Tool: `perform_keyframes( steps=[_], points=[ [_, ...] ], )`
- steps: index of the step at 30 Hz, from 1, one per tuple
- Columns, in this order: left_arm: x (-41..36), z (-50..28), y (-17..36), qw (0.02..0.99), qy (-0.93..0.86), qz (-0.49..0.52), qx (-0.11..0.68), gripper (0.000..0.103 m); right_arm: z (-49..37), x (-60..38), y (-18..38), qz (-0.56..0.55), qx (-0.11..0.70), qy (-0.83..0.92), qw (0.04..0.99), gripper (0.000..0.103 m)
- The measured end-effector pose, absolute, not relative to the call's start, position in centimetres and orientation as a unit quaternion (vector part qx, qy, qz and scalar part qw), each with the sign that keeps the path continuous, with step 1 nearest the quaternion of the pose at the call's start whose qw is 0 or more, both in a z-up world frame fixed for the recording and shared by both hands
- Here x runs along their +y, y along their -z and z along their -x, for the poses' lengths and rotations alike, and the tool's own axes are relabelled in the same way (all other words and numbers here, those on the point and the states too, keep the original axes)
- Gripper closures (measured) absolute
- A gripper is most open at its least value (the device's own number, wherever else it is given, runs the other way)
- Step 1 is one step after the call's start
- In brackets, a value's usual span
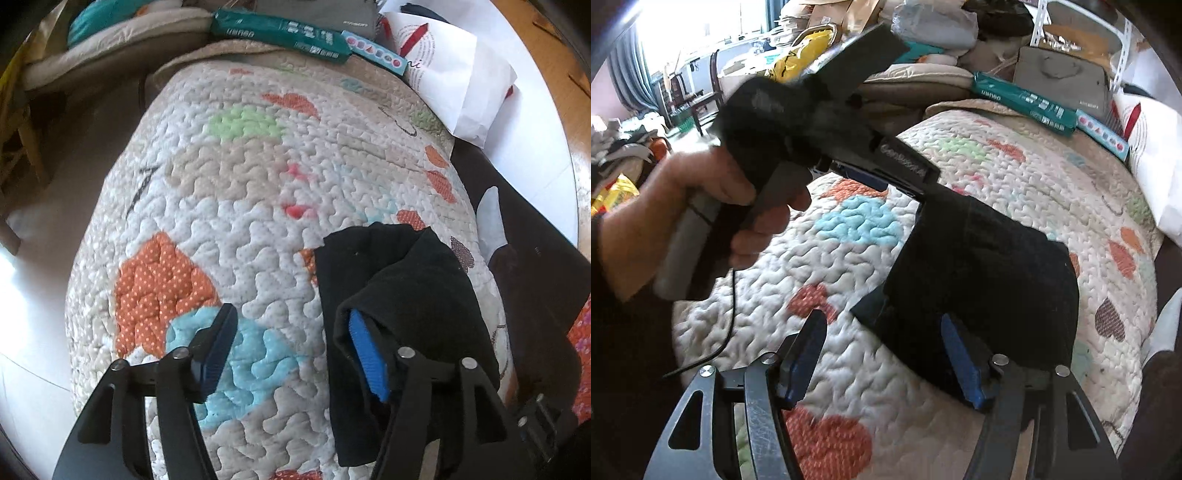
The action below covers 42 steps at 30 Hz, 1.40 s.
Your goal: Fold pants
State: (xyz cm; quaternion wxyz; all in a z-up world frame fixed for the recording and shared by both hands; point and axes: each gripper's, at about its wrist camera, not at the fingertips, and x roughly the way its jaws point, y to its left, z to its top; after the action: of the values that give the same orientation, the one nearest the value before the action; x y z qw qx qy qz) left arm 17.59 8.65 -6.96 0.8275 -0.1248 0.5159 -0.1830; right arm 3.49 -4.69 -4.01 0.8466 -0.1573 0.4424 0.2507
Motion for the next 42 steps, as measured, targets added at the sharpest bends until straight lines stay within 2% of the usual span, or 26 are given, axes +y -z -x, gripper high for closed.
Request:
perform_keyframes(
  steps=[5,11,19,21,22,26,28,33,38,42],
  points=[
    [12.7,-18.5,9.3,0.805,0.114,0.164,0.558,0.036,-5.3,-7.8,0.5,0.108,0.430,-0.219,0.869,0.034],
    [19.4,-18.7,9.3,0.793,0.053,0.303,0.526,0.036,-10.2,-7.7,-0.3,0.114,0.425,-0.163,0.883,0.034],
    [17.8,-18.2,6.9,0.829,0.047,0.252,0.496,0.036,-15.1,-2.1,2.7,0.139,0.469,-0.217,0.845,0.035],
    [17.6,-18.2,6.6,0.832,0.044,0.247,0.495,0.036,-16.1,-1.0,4.4,0.174,0.498,-0.194,0.827,0.085],
    [17.5,-18.1,6.4,0.831,0.046,0.249,0.495,0.036,-16.7,-0.8,5.0,0.171,0.512,-0.186,0.821,0.096],
    [17.9,-17.9,5.7,0.834,0.044,0.266,0.481,0.036,-19.3,-0.9,5.0,0.122,0.526,-0.170,0.824,0.096],
    [18.1,-17.9,5.4,0.836,0.041,0.272,0.475,0.036,-21.4,-0.7,5.0,0.094,0.536,-0.166,0.822,0.101],
    [19.4,-17.6,4.9,0.838,0.026,0.290,0.462,0.036,-25.2,-0.8,6.3,0.030,0.567,-0.170,0.806,0.101],
    [17.2,-16.9,4.2,0.845,0.057,0.275,0.455,0.036,-24.7,-6.2,2.2,-0.068,0.522,-0.160,0.835,0.099],
    [11.6,-15.7,3.2,0.857,0.135,0.229,0.440,0.036,-21.6,-11.5,0.1,-0.049,0.495,-0.114,0.860,0.098]
  ],
)
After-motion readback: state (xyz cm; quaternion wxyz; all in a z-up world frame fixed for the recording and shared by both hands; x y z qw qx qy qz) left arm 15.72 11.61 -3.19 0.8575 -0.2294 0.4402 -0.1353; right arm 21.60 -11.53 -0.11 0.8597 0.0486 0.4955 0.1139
